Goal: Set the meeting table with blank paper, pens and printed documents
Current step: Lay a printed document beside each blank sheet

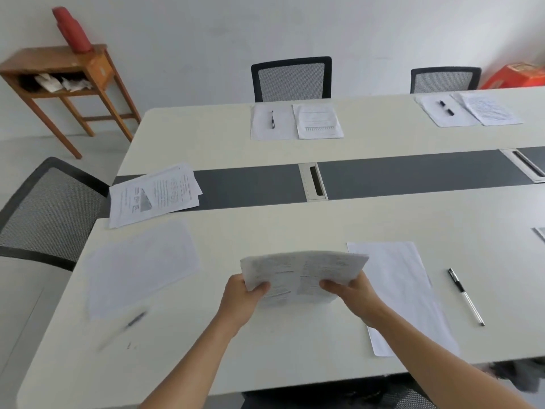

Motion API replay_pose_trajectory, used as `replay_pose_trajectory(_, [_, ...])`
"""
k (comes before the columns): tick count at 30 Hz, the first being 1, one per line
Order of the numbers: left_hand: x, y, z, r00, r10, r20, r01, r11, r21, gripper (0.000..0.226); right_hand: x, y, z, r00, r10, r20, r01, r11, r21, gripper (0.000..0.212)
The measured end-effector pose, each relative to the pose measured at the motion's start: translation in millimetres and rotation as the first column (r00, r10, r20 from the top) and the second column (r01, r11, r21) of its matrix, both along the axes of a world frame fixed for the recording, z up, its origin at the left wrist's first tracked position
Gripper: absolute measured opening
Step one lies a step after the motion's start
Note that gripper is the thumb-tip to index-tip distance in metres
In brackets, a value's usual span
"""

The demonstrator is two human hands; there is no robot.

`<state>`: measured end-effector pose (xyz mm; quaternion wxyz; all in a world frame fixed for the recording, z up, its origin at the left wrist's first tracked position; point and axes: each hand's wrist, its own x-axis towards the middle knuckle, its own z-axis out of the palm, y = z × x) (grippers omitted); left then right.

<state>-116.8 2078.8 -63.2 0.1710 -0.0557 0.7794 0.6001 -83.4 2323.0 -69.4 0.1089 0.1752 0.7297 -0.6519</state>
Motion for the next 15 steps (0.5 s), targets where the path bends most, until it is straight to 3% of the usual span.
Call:
replay_pose_trajectory(2, [-1.9, 0.5, 4.0, 0.999, 0.036, 0.019, -0.036, 0.999, 0.016, 0.012, -3.5, -0.3, 3.0, 0.999, -0.044, 0.008, 0.044, 0.999, 0.017, 0.007])
replay_pose_trajectory(5, [-0.1, -3.2, 1.0, 0.995, 0.054, 0.078, -0.056, 0.998, 0.018, 0.012, -11.4, 0.1, -2.9, 0.997, -0.068, 0.041, 0.066, 0.997, 0.045, 0.006])
replay_pose_trajectory(10, [26.7, -15.7, -31.3, 0.978, 0.056, 0.201, 0.001, 0.962, -0.273, 0.029, -25.5, 3.9, -58.9, 0.959, -0.1, 0.266, 0.054, 0.983, 0.174, 0.009])
replay_pose_trajectory(15, [71.0, -17.9, -60.8, 0.965, -0.159, 0.211, 0.246, 0.83, -0.5, 0.034, -32.6, 5.2, -100.0, 0.919, -0.104, 0.379, -0.015, 0.955, 0.296, 0.02])
